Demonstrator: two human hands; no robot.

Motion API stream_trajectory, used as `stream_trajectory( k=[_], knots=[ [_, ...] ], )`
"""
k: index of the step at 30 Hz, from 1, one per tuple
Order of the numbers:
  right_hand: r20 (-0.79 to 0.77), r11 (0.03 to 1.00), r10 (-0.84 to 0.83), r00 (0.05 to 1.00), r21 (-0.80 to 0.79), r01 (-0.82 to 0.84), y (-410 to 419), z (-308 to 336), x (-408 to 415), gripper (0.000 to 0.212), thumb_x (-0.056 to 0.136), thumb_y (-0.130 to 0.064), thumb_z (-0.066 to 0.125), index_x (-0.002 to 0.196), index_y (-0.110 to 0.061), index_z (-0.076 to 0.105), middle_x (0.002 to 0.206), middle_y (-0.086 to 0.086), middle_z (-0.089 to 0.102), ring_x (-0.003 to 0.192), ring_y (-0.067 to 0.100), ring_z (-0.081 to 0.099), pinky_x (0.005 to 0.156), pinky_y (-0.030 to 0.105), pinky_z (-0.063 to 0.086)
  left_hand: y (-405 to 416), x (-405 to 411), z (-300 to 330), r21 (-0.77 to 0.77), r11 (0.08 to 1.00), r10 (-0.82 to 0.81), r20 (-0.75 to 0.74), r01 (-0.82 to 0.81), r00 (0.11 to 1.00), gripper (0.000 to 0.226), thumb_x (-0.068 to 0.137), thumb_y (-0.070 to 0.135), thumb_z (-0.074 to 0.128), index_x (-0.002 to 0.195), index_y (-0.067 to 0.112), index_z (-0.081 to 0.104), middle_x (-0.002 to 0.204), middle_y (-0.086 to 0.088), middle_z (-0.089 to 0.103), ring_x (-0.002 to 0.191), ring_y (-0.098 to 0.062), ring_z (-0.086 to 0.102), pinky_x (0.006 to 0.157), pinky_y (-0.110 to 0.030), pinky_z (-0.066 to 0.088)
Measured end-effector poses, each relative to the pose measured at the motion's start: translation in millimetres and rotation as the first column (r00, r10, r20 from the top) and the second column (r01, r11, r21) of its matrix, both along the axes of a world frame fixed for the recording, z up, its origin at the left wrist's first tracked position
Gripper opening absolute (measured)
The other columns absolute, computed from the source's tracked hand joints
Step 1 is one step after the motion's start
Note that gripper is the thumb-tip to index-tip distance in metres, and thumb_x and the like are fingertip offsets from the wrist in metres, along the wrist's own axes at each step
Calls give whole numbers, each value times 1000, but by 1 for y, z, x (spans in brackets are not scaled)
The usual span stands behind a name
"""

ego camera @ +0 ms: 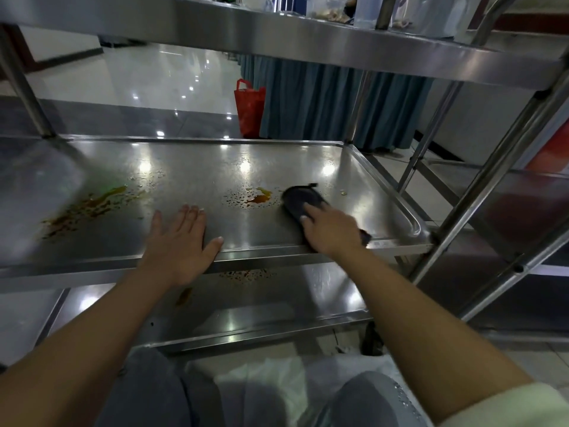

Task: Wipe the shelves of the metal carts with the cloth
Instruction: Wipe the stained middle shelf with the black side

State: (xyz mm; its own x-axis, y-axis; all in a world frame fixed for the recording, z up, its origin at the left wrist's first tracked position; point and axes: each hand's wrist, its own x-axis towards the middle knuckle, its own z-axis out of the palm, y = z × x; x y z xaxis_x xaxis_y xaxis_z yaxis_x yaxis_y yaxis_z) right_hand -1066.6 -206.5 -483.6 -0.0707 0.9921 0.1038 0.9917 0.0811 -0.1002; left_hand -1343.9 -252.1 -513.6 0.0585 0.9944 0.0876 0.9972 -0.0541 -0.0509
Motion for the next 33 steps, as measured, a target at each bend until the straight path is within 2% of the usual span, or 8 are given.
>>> stream_trajectory(
  k=[5, 8, 14, 20, 24, 28, 31, 33],
  knots=[
    [-171, 939, 288, 942, -145, -313, -8, 2, -72, 46, 100, -42, 25, 146, -40, 30, 160, 2, 18, 141, 31, 27, 111, 49, 27, -5, 2, 1, 43, 999, 5, 19, -6, 1000, 76, 92, 60, 4, 154, 15, 0, 162, -2, -3, 148, -15, -8, 117, -52, -5],
    [-280, 917, 299, 912, -181, -356, -6, 9, -50, 45, 100, -44, 33, 145, -42, 33, 158, -3, 24, 140, 26, 30, 111, 41, 27, -8, -6, 6, 48, 999, -18, 55, 15, 998, 77, 93, 62, 9, 153, 15, 0, 162, -2, -4, 148, -15, -9, 117, -49, -6],
    [-140, 996, -71, 988, -71, 61, -15, 8, 35, 46, 98, -48, 33, 144, -42, 33, 151, -1, 38, 131, 31, 41, 106, 49, 35, -30, -86, 16, 85, 991, 105, 25, -107, 994, 104, 75, 81, -5, 153, 14, 15, 162, -4, 8, 149, -19, 2, 116, -52, 1],
    [-122, 969, -244, 962, -82, 235, -13, 9, -35, 47, 96, -41, 27, 143, -38, 31, 152, 2, 33, 129, 34, 38, 102, 50, 31, -32, -122, 6, 62, 988, 146, -64, -142, 987, 116, 63, 83, -23, 153, 18, 11, 162, -2, 0, 148, -17, -9, 114, -55, -8],
    [-90, 995, 38, 995, -92, -47, -18, 4, -133, 48, 97, -45, 26, 145, -38, 30, 155, 1, 28, 132, 35, 36, 104, 51, 34, -30, -120, 0, 101, 986, 131, -8, -130, 991, 114, 66, 83, -21, 153, 17, 9, 162, -4, 0, 148, -19, -9, 115, -55, -8],
    [-257, 911, 305, 917, -201, -360, -19, 7, -180, 48, 99, -48, 31, 146, -42, 29, 159, 0, 21, 140, 32, 27, 112, 49, 26, -29, -138, 1, 84, 995, 60, -24, -58, 998, 116, 62, 87, -21, 154, 19, 1, 161, -1, -9, 146, -15, -19, 112, -51, -18],
    [-245, 885, 386, 889, -174, -432, -19, 9, -152, 47, 101, -46, 32, 147, -40, 29, 158, -4, 22, 140, 27, 29, 112, 40, 25, -30, -185, 4, 92, 989, 119, -75, -112, 990, 116, 62, 88, -20, 154, 20, 1, 161, 1, -12, 142, -10, -24, 104, -45, -32],
    [-264, 900, 366, 892, -142, -411, -18, 9, -127, 46, 101, -45, 34, 146, -40, 31, 158, -7, 24, 140, 23, 30, 110, 35, 25, -37, -224, 3, 73, 977, 204, -82, -198, 975, 116, 63, 88, -17, 154, 20, 7, 161, 1, -8, 143, -10, -19, 109, -47, -25]
  ],
)
